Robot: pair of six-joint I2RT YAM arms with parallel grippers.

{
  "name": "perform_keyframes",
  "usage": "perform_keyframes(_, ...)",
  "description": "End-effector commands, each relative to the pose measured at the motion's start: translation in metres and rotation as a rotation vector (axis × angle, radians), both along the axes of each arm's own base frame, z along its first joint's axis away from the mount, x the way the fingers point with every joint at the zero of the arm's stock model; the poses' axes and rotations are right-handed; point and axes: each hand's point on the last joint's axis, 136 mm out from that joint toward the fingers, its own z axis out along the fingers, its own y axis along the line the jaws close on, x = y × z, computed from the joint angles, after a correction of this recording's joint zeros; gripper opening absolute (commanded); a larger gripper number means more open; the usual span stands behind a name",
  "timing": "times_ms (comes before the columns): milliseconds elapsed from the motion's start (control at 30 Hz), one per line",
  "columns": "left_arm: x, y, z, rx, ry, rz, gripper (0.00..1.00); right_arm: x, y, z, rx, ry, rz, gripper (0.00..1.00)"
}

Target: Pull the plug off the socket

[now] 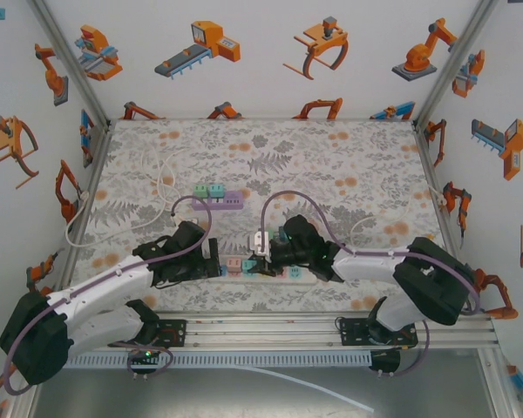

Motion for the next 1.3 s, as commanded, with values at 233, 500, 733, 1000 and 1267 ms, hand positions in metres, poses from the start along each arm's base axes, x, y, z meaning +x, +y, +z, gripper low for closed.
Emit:
perform_keyframes(233, -0.018, 0.032, -0.027, 0.146, 0.068, 0.027, 0.97, -0.005, 0.005, 0.055, 0.184, -0.105, 0.034, 0.17)
perform_keyframes(500, -0.009, 0.022, 0.001, 0.059, -0.036, -0.003, 0.97, 0.017, 0.005, 0.086, 0.279, -0.008, -0.134, 0.15)
perform_keyframes(733, 0.0, 0.019, 0.043, -0.005, -0.15, -0.008, 0.97, 0.069, -0.007, 0.117, 0.484, 0.234, -0.485, 0.11)
perform_keyframes(1000, 0.006, -0.018, 0.118, -0.225, -0.342, -0.17, 0.97, 0.128, -0.038, 0.089, 0.652, 0.577, -0.95, 0.08)
perform_keyframes(1267, -0.001, -0.037, 0.165, -0.327, -0.438, -0.298, 0.97, 0.146, -0.034, 0.039, 0.593, 0.657, -1.166, 0.07)
